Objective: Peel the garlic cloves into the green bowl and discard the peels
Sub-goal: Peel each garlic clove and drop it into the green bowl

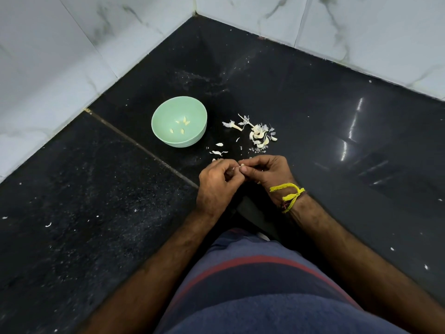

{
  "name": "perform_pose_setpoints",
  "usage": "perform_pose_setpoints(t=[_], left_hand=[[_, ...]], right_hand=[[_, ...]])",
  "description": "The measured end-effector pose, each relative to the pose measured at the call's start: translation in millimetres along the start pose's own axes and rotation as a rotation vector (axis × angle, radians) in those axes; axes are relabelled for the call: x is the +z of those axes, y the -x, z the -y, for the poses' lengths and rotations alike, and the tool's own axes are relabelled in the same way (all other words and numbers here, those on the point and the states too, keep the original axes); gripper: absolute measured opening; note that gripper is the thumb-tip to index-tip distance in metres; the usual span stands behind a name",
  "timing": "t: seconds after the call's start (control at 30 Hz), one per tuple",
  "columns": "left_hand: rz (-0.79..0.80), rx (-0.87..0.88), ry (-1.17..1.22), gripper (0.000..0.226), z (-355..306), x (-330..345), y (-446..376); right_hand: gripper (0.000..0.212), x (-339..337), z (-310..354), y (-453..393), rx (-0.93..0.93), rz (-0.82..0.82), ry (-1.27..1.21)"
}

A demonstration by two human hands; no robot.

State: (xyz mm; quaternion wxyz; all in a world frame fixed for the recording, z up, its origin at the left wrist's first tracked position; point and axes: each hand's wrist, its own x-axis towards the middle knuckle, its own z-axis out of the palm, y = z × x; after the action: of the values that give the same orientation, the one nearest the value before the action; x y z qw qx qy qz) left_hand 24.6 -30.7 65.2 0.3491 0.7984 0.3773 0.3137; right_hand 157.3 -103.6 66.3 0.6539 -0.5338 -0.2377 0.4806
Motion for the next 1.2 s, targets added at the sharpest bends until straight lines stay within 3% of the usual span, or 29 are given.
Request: perform_pose_setpoints(t=[0.2,0.4,0.8,0.97,1.2], left_hand=[[0.034,-0.336,0.298,0.010,-0.3,1.3,2.1],[0.097,-0.444,0.524,0.015,-3.7,-3.0,2.0],[0.143,-0.301,0.402,0.006,7.4,-3.9,2.6],[0.128,-0.322,0.397,0.010,8.2,-1.3,2.9],[0.051,-0.374,0.428,0.009,12.1,1.4,3.6]], right_hand=[[0.019,-1.5,-7.7,-3.2,0.042,0.061,-0.069],[0.021,-0.1,-11.8,-5.1,0.085,0.050,-0.105],[0.016,-4.2,-8.6,-3.8,0.113,0.037,-0.135],[0.024,-3.0,-9.3,-4.3,0.122,0.055,-0.153],[0.015,-0.9,-7.2,-4.4,0.112,0.041,-0.164]])
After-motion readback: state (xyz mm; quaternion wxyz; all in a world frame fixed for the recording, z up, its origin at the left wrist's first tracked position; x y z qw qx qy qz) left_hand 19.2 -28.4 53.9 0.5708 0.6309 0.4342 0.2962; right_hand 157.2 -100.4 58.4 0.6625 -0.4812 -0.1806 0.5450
